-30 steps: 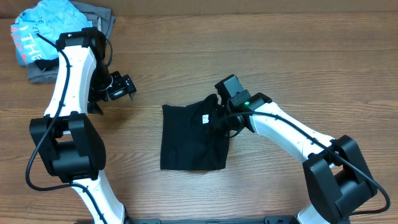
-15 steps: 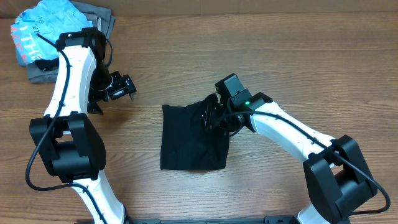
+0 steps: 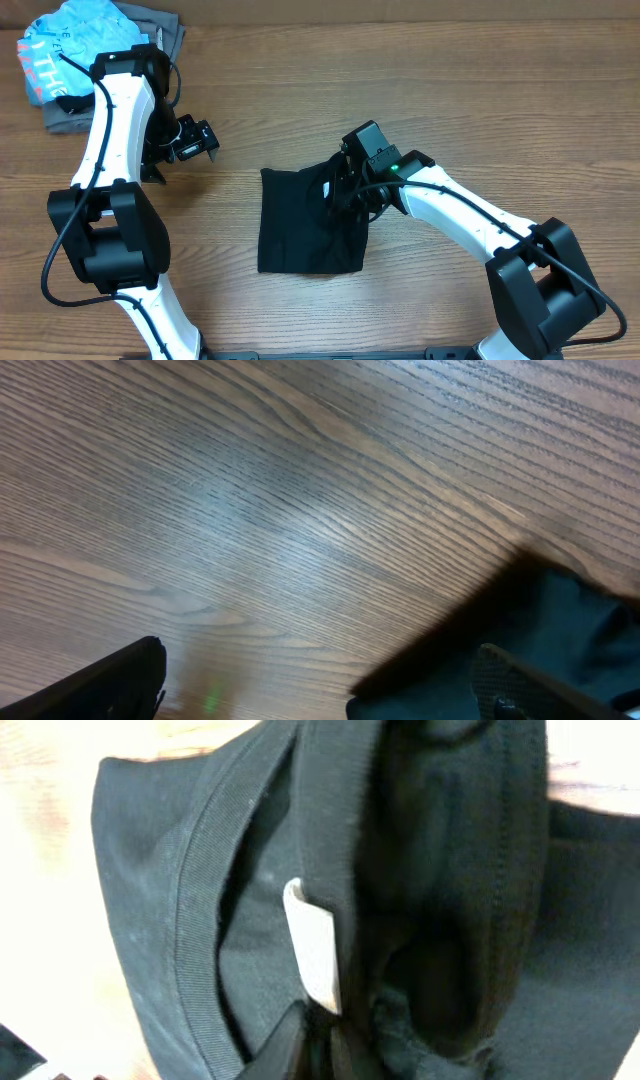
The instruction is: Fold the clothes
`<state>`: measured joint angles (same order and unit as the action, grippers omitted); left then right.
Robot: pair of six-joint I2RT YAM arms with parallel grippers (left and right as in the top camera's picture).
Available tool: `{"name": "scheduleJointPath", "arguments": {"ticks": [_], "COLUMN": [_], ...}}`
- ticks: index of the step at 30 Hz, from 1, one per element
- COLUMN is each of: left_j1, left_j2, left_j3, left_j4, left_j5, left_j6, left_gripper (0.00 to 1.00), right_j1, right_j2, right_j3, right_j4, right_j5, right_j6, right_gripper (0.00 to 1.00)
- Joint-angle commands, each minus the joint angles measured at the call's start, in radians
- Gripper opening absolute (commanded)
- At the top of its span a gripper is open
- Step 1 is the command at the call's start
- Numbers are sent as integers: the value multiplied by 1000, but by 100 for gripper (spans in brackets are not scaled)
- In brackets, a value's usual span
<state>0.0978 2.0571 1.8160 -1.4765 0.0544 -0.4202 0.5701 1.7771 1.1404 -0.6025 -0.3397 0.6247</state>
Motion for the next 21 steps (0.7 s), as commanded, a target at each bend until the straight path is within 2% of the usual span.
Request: {"name": "scheduleJointPath", "arguments": {"ticks": [1,6,11,21], "left_j1": [-8,-8,-7,-7], "left_j2": [-24,-23,-23,-23], "left_j3": [-9,-9,-9,-9], "left_j4": [-1,-4,-3,-2], "left_j5": [-10,-10,-10,-10], "left_j6": [-5,-3,-3,-2], "left_gripper": [100,100,100,100], "right_j1": [3,-4,-39,-49], "right_j2": [4,0,-47,-82], "right_j3": [5,16,89,109], "right_j4": [2,-39,-216,-444], "right_j5": [9,40,151,159], "right_j6": [-2,2,8,22], "right_gripper": [4,4,4,4]}}
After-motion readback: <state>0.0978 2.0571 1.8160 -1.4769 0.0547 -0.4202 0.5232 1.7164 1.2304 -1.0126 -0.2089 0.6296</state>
